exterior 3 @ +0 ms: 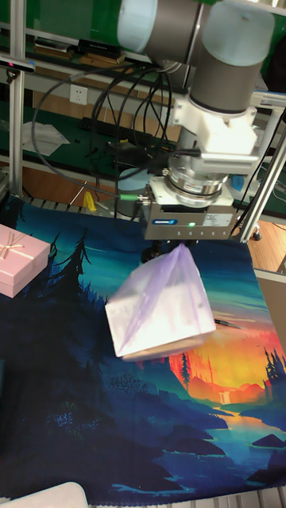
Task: Pick up a bag of things
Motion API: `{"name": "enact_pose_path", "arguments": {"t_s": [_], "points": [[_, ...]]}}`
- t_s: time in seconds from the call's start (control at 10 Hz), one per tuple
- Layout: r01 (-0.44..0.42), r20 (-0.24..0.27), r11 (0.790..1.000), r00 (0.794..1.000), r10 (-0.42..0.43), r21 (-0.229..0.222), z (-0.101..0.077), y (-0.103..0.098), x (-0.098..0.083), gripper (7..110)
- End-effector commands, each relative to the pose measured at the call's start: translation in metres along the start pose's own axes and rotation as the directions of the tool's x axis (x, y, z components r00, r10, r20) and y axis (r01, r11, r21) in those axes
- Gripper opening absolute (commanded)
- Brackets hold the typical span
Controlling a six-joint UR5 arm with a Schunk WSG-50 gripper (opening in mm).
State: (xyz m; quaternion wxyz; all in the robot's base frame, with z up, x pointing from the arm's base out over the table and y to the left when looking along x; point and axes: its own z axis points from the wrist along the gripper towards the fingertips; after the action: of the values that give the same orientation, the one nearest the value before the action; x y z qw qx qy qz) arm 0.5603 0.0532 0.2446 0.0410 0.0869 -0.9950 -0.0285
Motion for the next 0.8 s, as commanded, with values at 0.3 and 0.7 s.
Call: {"name": "enact_pose_path", "arguments": {"t_s": [0.3,0.7], "points": [[-0.114,0.066,0.993,0.991,0.115,-0.024,-0.004,-0.025,-0.01,7],[-0.134,0.067,0.99,0.988,0.136,-0.039,-0.006,-0.028,-0.004,7]]}}
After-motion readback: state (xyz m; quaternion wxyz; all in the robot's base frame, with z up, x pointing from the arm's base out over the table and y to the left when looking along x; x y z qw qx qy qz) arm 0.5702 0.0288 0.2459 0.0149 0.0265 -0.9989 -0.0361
